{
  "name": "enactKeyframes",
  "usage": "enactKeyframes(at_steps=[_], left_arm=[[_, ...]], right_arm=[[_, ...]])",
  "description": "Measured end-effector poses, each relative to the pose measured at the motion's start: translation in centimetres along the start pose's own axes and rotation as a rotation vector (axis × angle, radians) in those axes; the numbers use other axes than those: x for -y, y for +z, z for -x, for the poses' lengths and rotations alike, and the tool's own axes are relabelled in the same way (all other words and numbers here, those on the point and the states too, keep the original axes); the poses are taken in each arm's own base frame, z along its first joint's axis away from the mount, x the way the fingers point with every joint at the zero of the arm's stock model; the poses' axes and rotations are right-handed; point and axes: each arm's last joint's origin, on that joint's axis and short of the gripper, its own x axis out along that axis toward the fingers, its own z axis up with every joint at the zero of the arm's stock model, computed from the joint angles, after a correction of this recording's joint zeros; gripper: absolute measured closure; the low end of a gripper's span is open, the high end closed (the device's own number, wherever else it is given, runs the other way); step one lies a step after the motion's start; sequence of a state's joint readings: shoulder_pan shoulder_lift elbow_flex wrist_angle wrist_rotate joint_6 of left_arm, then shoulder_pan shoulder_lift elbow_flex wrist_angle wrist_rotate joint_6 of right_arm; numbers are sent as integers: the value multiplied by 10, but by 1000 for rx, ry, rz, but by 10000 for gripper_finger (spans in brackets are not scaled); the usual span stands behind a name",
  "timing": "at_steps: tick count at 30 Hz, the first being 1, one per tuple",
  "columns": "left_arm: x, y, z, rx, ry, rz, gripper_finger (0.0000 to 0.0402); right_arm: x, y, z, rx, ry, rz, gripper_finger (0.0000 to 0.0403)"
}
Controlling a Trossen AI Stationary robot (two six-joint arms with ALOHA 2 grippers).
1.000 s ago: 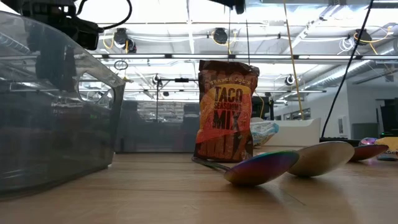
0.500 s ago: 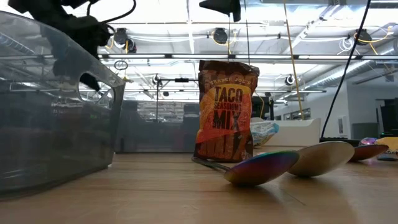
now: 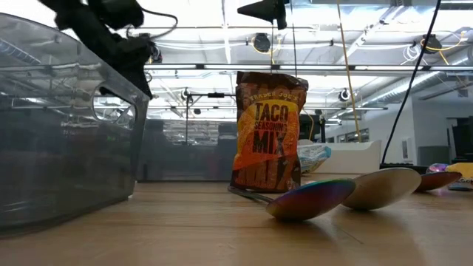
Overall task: Pick & Place Food Item
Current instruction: Put the purple seasoning bottle into the bottom black bin
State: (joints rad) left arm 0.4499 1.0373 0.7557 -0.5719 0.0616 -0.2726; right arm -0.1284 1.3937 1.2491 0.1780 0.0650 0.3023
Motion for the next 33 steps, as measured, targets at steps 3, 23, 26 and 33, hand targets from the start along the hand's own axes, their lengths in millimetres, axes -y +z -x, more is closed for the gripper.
enactKeyframes(at_steps=[3,23,26,33], left_arm=[[-4,16,-7,-53,11,-35,160],[-4,50,-37,-317,56,-166,160],[-4,50,-37,-320,56,-169,160],[-5,49,-40,-333,55,-183,160]], right_arm=[[2,0,0,-10,12,-11,78],[5,-7,0,-84,-17,-22,78],[5,-7,0,-85,-17,-21,78],[5,-7,0,-85,-18,-11,78]])
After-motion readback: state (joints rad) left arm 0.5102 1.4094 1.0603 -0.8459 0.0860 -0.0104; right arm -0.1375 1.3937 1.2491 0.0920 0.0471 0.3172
